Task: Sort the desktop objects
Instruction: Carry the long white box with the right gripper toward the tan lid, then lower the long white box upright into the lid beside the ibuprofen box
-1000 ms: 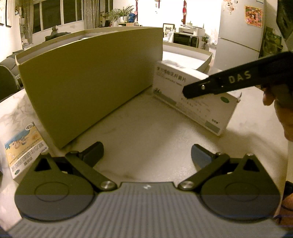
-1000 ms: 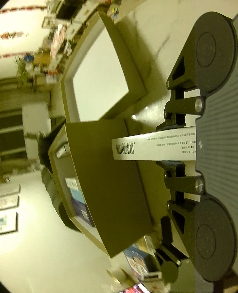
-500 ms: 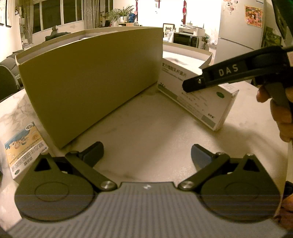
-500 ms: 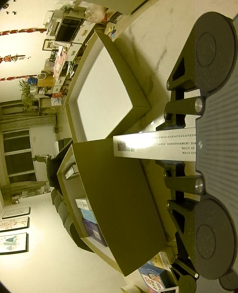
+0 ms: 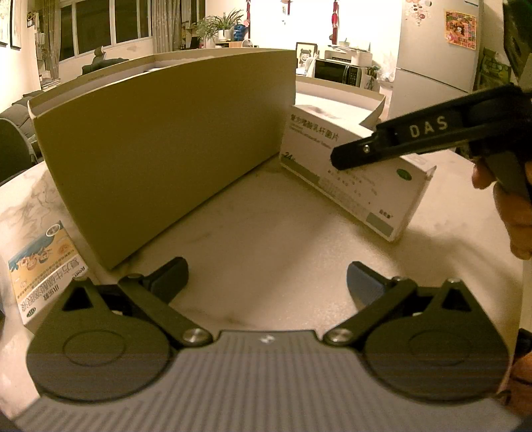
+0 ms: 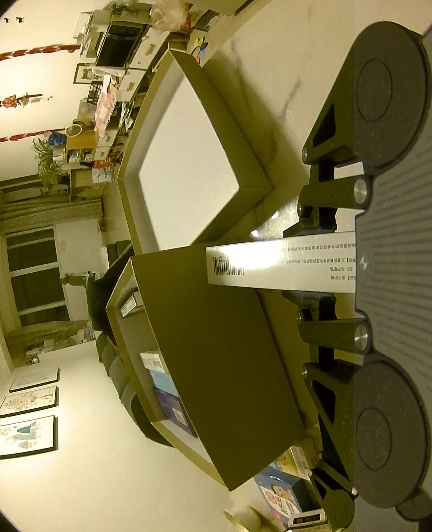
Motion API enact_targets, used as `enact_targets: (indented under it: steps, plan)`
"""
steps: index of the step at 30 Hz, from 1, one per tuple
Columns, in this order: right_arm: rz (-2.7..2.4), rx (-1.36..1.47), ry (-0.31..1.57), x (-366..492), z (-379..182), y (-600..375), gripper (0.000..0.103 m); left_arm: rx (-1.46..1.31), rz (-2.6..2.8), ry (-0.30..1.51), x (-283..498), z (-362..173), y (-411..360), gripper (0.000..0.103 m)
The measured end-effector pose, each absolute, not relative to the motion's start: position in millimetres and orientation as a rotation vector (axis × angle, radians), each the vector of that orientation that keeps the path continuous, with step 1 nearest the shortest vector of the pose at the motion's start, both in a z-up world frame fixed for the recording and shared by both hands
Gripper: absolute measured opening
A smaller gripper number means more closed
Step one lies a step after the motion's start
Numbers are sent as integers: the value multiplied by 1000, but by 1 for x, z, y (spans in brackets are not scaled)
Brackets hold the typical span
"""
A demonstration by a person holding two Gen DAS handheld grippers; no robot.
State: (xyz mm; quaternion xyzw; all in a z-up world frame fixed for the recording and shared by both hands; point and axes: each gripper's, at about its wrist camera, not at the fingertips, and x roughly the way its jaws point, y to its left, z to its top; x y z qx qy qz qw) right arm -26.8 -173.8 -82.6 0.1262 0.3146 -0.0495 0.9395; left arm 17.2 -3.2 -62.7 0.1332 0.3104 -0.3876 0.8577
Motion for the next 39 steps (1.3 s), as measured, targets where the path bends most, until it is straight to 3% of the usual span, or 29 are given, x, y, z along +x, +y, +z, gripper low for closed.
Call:
enact_targets:
  steps: [32,39]
  plan:
    - [77,291,542,-63,-25,-197,32,277,-813,653,18,-63,-9,103]
    - [98,279,516,-62,-8,-197,32,124,-837,711,20,-49,10,103]
